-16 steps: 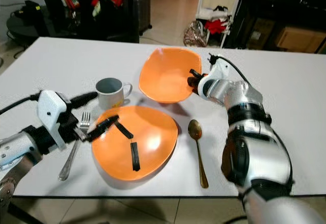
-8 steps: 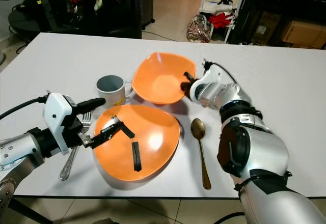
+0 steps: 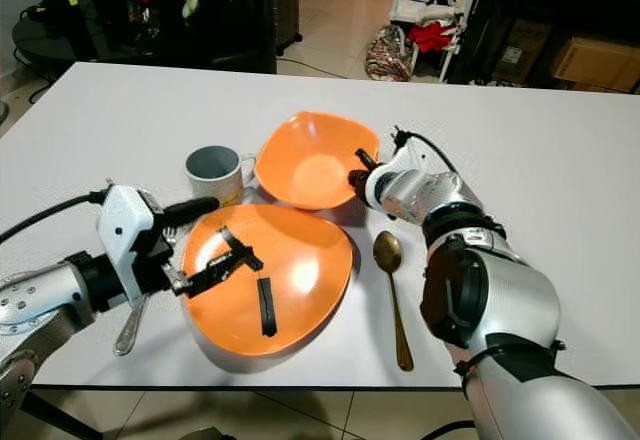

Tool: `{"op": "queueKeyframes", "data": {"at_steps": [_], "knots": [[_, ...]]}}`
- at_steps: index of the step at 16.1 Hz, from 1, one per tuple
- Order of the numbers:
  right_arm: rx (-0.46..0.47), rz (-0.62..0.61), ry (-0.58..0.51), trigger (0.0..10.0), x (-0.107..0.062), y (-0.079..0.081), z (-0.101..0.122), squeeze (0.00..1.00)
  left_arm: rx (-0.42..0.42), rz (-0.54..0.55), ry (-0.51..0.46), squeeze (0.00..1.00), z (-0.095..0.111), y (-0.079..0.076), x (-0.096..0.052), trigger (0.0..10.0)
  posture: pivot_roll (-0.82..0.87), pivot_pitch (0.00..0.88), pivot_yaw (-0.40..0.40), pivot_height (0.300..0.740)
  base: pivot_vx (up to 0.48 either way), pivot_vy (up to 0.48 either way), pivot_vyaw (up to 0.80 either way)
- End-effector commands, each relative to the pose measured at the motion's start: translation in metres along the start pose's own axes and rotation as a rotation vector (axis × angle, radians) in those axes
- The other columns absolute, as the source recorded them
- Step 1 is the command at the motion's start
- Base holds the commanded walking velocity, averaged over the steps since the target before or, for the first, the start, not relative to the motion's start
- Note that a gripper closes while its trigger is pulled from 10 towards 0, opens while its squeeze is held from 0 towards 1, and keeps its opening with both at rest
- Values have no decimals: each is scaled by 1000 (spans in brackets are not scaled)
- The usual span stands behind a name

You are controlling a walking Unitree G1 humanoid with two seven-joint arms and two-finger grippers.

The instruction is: Setting the table

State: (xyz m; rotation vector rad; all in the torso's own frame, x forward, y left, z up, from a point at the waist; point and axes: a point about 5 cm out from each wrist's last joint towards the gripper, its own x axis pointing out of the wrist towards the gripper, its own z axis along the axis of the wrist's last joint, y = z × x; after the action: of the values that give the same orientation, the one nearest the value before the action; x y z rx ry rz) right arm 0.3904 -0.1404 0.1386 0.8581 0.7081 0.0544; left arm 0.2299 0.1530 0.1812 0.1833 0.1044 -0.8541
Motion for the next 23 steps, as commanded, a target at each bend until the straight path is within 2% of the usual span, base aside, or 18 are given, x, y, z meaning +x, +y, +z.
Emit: {"op": "queueKeyframes", "data": {"at_steps": [1, 4, 7, 10, 14, 15, 16, 17, 18, 20, 23], "knots": [[42, 10, 7, 10000, 0, 0, -2, 0, -5, -14, 9, 0, 0, -2, 0, 10000, 1, 64, -29, 740, 0, 0, 0], [40, 6, 34, 10000, 2, -3, -8, 0, -3, -15, 15, 0, -2, -2, 0, 10000, -3, 63, -29, 740, 0, 0, 0], [63, -25, 33, 10000, 3, -13, -12, 0, -2, -18, 16, 0, -2, -3, 2, 10000, -3, 63, -29, 740, 0, 0, 0], [119, -13, 21, 10000, 3, -13, -12, 0, 1, -16, 15, 0, -1, -2, 2, 10000, 0, 64, -27, 740, 0, 0, 0], [131, -23, 23, 10000, 4, -17, -13, 0, 4, -17, 16, 0, -1, -2, 2, 10000, 5, 60, -28, 740, 0, 0, 0], [128, -30, 32, 10000, 4, -18, -15, 506, 4, -17, 17, 0, -1, -2, 2, 10000, 5, 57, -28, 740, 0, 0, 0], [122, -39, 40, 10000, 4, -19, -16, 745, 5, -18, 18, 0, -1, -2, 1, 10000, 5, 55, -27, 740, 0, 0, 0], [115, -46, 45, 10000, 4, -21, -17, 784, 5, -18, 18, 0, -1, -3, 1, 10000, 4, 54, -26, 740, 0, 0, 0], [124, -49, 44, 10000, 4, -23, -16, 933, 5, -20, 17, 0, -1, -3, 2, 10000, 1, 50, -21, 740, 0, 0, 0], [149, -39, 29, 10000, 1, -23, -10, 980, 6, -25, 14, 0, 0, -2, 3, 10000, -4, 46, -17, 740, 0, 0, 0], [170, -8, 18, 10000, -4, -23, -1, 992, 7, -30, 11, 0, 0, -3, 4, 10000, -6, 37, -16, 740, 0, 0, 0]]}}
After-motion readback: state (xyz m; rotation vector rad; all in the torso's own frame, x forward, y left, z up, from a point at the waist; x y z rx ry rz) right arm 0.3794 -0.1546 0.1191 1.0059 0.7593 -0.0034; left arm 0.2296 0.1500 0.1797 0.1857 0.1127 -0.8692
